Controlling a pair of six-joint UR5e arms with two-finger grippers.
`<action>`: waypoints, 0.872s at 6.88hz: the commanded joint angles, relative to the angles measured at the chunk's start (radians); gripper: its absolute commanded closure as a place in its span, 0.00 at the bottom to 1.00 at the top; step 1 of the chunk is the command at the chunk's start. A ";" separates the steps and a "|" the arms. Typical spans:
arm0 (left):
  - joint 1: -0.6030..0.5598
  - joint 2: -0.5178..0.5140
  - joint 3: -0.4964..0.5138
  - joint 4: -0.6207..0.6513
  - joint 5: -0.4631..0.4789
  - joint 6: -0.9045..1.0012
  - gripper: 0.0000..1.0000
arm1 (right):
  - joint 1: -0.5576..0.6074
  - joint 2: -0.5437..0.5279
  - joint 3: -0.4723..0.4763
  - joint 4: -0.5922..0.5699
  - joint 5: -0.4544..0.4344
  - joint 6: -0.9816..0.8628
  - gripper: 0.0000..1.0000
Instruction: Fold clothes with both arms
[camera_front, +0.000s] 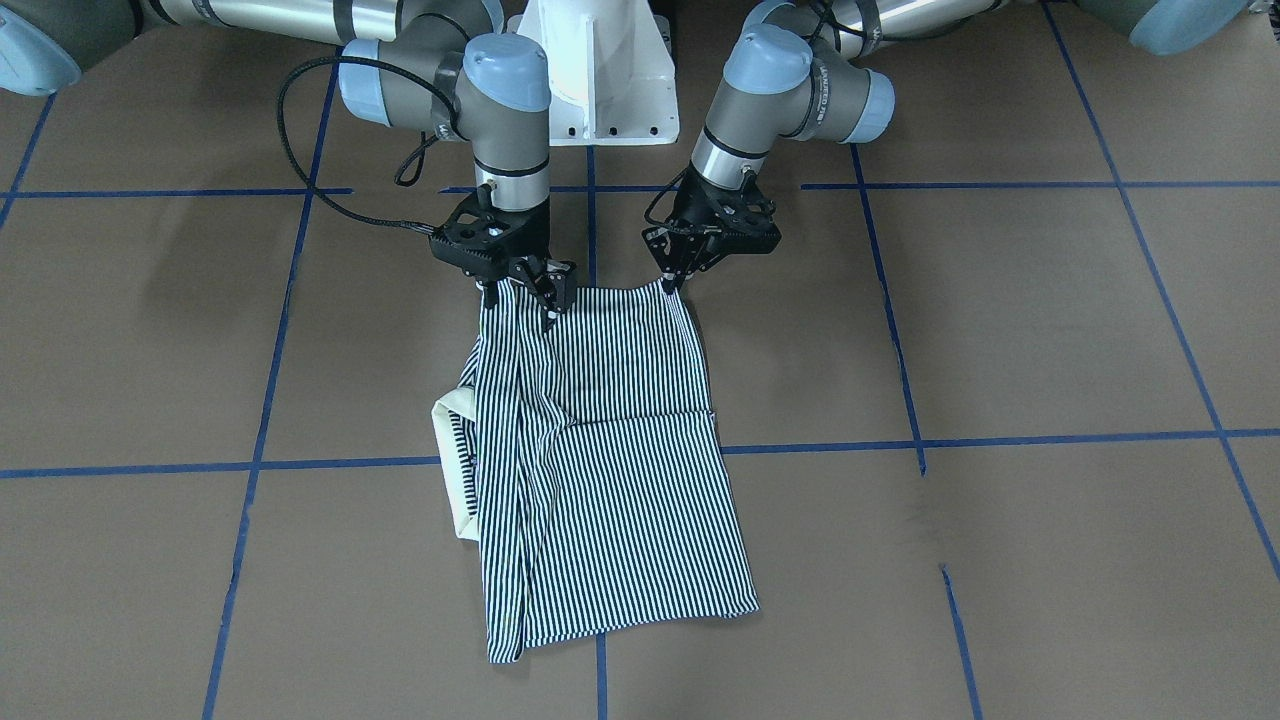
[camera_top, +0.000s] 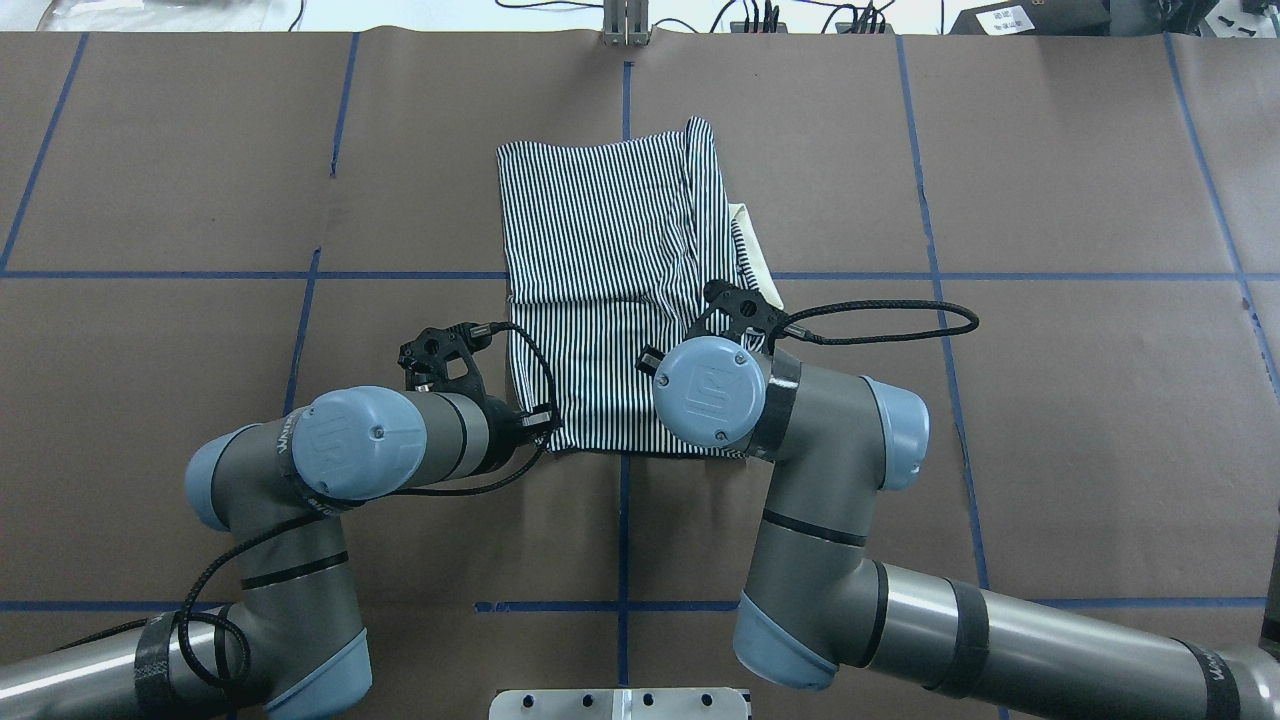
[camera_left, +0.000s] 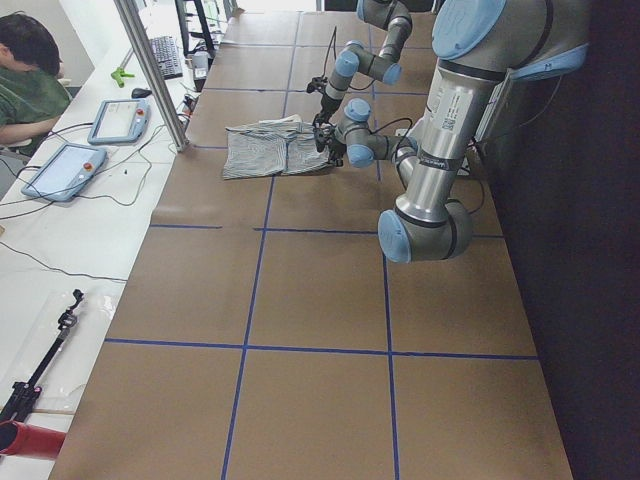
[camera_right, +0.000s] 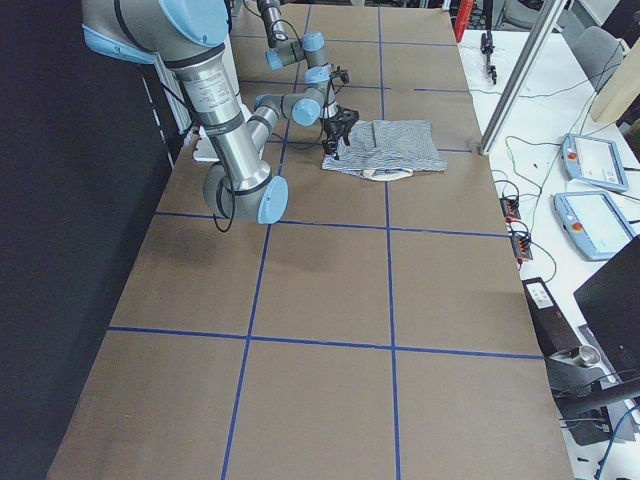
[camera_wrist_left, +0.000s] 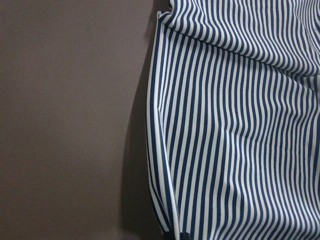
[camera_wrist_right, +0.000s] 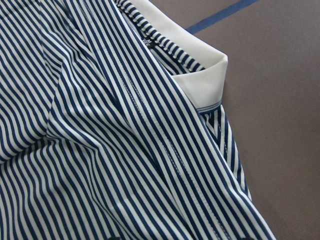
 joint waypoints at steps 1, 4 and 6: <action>0.000 0.001 -0.016 0.001 -0.005 0.005 1.00 | -0.001 0.021 -0.035 -0.001 0.000 0.000 0.20; 0.000 0.003 -0.016 0.001 -0.005 0.005 1.00 | -0.015 0.012 -0.041 -0.002 0.001 -0.002 0.23; 0.000 0.003 -0.016 0.001 -0.004 0.005 1.00 | -0.025 0.012 -0.038 -0.031 0.003 -0.006 0.23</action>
